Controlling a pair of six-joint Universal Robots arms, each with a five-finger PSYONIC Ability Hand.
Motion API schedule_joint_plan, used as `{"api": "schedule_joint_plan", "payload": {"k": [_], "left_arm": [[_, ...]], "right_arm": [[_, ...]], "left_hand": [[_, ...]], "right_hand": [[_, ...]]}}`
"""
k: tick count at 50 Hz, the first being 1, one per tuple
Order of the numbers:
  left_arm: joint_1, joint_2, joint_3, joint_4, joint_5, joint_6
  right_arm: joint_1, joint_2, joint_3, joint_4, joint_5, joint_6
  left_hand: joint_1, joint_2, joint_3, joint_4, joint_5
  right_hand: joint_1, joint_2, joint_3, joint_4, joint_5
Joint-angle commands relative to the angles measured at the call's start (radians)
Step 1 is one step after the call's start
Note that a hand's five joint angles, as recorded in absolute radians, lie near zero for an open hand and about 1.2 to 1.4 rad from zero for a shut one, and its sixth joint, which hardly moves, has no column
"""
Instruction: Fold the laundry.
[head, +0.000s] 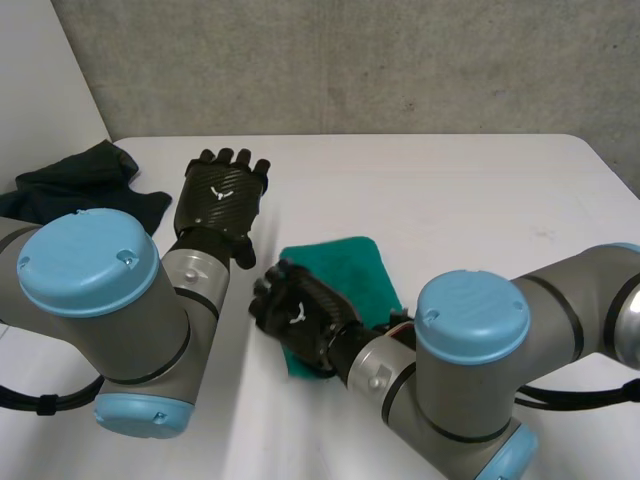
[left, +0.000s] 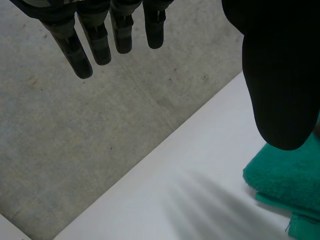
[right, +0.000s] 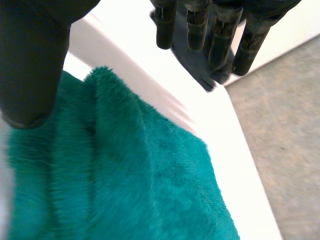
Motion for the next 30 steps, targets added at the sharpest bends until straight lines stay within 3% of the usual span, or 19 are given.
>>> {"api": "schedule_joint_plan", "payload": {"k": [1,2,6,11,18,30], "left_arm": [[-0.012,-0.004,0.017,-0.009,0.001,-0.059],[-0.018,-0.006,0.021,-0.015,0.003,-0.065],[-0.049,-0.015,0.05,-0.049,0.027,-0.112],[-0.061,-0.035,0.09,-0.12,0.093,-0.209],[-0.06,-0.133,0.169,-0.219,0.217,-0.295],[-0.041,-0.305,0.259,-0.391,0.147,-0.265]], "right_arm": [[-0.072,-0.05,0.004,0.009,0.013,0.29],[-0.135,-0.078,0.005,0.012,0.023,0.42],[-0.263,-0.124,-0.018,0.064,0.021,0.683],[-0.31,-0.081,-0.09,0.171,0.004,0.841],[-0.314,0.008,-0.186,0.279,0.013,0.848],[-0.3,0.196,-0.332,0.437,0.033,0.748]], "left_hand": [[-0.025,-0.032,-0.039,-0.029,-0.047],[-0.025,-0.032,-0.039,-0.029,-0.047],[-0.025,-0.032,-0.039,-0.029,-0.047],[-0.025,-0.032,-0.039,-0.029,-0.047],[-0.004,-0.01,-0.018,-0.008,-0.025],[0.014,0.007,0.0,0.01,-0.008]], "right_hand": [[-0.087,-0.149,-0.164,-0.18,-0.196],[-0.087,-0.149,-0.164,-0.18,-0.196],[-0.087,-0.149,-0.164,-0.18,-0.196],[-0.087,-0.149,-0.164,-0.18,-0.196],[-0.087,-0.149,-0.164,-0.18,-0.196],[-0.087,-0.149,-0.164,-0.18,-0.196]]}}
